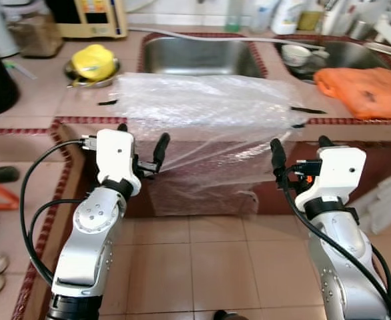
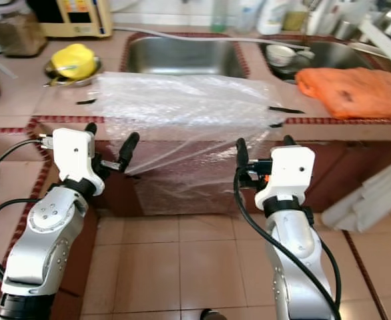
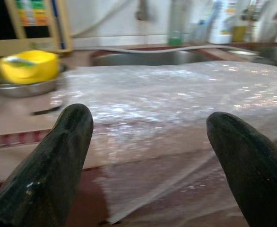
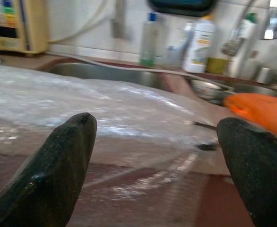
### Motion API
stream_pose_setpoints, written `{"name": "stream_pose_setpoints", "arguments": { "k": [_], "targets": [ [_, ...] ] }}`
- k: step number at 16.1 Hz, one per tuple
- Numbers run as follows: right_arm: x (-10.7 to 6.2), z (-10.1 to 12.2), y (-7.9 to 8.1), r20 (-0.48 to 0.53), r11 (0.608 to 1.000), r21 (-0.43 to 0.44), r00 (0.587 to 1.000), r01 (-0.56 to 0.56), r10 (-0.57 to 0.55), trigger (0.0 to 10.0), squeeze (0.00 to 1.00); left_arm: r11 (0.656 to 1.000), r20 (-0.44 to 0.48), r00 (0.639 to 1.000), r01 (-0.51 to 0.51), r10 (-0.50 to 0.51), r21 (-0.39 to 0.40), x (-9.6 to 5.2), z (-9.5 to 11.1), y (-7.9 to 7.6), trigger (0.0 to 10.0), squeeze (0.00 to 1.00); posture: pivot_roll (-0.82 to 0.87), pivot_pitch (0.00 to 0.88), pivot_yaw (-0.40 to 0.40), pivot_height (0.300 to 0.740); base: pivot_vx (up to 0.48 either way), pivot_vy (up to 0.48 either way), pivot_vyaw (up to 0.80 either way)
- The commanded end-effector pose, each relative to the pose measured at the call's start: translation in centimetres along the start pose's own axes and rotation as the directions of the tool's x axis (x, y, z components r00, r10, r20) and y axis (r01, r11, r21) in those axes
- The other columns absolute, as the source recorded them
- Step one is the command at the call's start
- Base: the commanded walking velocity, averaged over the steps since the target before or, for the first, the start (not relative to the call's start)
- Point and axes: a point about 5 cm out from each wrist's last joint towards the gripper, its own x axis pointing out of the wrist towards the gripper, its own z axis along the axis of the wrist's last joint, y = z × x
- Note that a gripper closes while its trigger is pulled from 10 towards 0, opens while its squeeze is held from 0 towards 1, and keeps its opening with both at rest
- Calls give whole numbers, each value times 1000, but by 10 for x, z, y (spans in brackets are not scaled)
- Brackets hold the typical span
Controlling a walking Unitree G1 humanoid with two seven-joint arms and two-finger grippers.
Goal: Kitchen organization
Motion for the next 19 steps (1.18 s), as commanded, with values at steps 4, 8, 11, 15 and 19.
{"name": "stream_pose_setpoints", "arguments": {
  "k": [4, 8, 11, 15, 19],
  "targets": [
    [-5, -3, -3, 1, 1000, 1, 1000, 24, -24, 10000, 0, 998, 9, 999, -37, 36, 47, -2, 3, 10, 10000, 0, 44, 120, 15, 740, 0, 0, 0],
    [-1, -6, 7, 11, 999, 33, 1000, 24, -25, 10000, 0, 997, 5, 999, -34, 33, 75, -2, 5, 16, 10000, 0, 68, 112, 34, 740, 0, 0, 0],
    [0, -6, 8, 20, 1000, 24, 1000, 17, -17, 10000, 0, 998, 0, 1000, -17, 17, 59, -1, 2, 13, 10000, 0, 57, 107, 29, 740, 0, 0, 0],
    [1, -3, 2, 34, 1000, 7, 999, 24, -24, 10000, 0, 1000, 12, 1000, 10, -10, 15, -2, 1, 5, 10000, 0, 53, 102, 12, 740, 0, 0, 0],
    [8, 0, 9, 54, 1000, -14, 998, -25, 26, 10000, 0, 1000, 22, 1000, -10, 10, 7, -3, 2, 7, 10000, 0, 71, 100, -19, 740, 61, 0, 0]
  ]
}}
